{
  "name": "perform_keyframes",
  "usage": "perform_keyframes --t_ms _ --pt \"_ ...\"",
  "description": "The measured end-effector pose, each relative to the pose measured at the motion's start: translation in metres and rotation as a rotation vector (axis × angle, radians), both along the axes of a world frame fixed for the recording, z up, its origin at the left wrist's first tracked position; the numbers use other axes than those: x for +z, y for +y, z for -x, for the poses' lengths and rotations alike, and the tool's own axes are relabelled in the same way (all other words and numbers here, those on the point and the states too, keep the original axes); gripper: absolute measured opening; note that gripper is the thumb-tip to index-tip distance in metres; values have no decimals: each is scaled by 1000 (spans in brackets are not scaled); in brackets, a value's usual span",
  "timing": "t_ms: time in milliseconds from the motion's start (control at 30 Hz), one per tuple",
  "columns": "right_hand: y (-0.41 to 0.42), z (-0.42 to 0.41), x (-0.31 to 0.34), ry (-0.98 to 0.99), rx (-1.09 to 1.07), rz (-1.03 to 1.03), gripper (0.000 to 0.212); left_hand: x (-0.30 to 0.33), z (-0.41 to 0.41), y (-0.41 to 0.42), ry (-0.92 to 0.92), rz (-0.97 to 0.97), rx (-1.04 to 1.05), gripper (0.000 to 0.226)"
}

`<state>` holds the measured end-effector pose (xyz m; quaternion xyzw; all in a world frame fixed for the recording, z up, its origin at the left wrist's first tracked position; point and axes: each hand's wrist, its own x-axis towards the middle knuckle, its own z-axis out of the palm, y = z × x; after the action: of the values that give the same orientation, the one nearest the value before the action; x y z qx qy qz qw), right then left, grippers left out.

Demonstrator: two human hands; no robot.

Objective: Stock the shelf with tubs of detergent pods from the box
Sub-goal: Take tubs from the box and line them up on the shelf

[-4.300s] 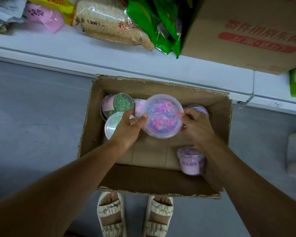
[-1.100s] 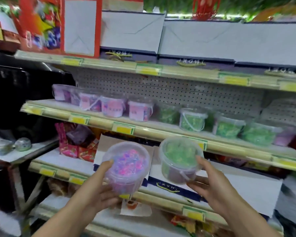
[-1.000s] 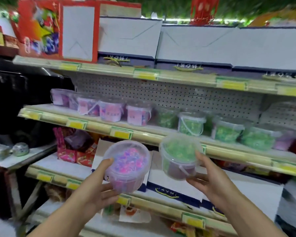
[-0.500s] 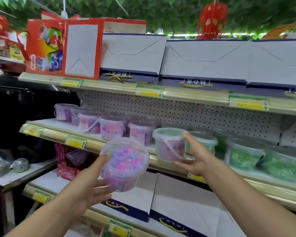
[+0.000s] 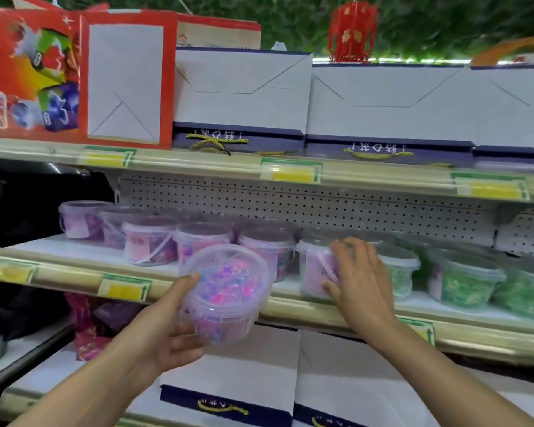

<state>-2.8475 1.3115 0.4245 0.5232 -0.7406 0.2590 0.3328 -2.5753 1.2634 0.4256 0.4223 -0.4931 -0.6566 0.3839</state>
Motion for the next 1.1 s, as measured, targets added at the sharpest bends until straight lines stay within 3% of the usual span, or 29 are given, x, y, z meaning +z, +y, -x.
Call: perform_keyframes --t_ms 167,467,633,733,800,967,1100 --pt "-23 -2 11 -49 -88 -22 39 0 -21 -32 -7 -10 -53 64" --pt "-35 -25 13 91 -223 -86 45 -6 -56 -68 -34 -9 -62 70" --pt "-41 -99 29 -93 329 -146 61 -6 -80 -84 -36 -8 -59 70" --pt "-57 -148 31 -64 597 -284 66 -5 -101 -95 -44 -11 -27 61" --pt "-73 -174 27 -25 642 -313 65 -2 -117 -105 -45 -9 3 55" --pt "-125 -217 23 198 757 9 31 7 -153 -133 -51 -16 52 56" --pt "-161 -245 29 249 805 84 21 15 -176 -159 -50 40 82 63"
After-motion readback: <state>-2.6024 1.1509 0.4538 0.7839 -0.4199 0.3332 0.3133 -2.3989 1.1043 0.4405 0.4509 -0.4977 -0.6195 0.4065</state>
